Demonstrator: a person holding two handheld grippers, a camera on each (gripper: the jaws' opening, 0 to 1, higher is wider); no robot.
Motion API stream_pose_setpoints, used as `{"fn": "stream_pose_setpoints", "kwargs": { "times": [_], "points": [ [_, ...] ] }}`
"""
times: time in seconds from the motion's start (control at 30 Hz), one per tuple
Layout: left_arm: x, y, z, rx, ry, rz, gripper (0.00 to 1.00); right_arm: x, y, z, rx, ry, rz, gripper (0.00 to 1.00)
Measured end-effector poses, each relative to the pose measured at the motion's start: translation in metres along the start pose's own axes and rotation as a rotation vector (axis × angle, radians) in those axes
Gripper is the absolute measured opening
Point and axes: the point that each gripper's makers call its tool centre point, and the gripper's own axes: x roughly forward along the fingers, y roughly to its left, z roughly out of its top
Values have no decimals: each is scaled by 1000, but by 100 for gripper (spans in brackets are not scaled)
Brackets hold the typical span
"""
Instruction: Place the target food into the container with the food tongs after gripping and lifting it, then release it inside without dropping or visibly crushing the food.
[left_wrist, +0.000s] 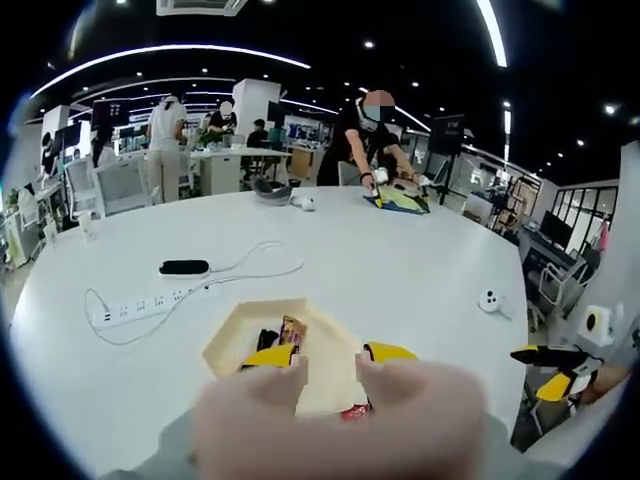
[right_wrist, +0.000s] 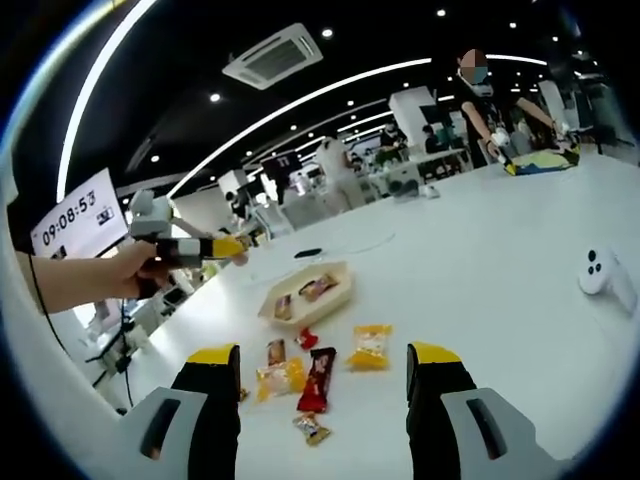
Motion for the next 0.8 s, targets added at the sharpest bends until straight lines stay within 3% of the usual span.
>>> {"fn": "stream_pose_setpoints", "kwargs": {
  "times": [0.33, 0.6, 0.67, 0.8],
  "points": [
    [-19, -1, -4, -40, -27, 2, 25, 1, 14, -13, -4, 25, 33, 68],
    [-31, -2, -13, -53, -29, 1, 25, -2, 15, -7, -15, 23, 45, 68],
    [-34, -3, -20, -49, -1, 1, 25, -2, 12, -7, -13, 14, 42, 68],
    [-39, -1, -19, -50, -21, 16, 25, 1, 7, -15, 19, 52, 25, 68]
  ]
}}
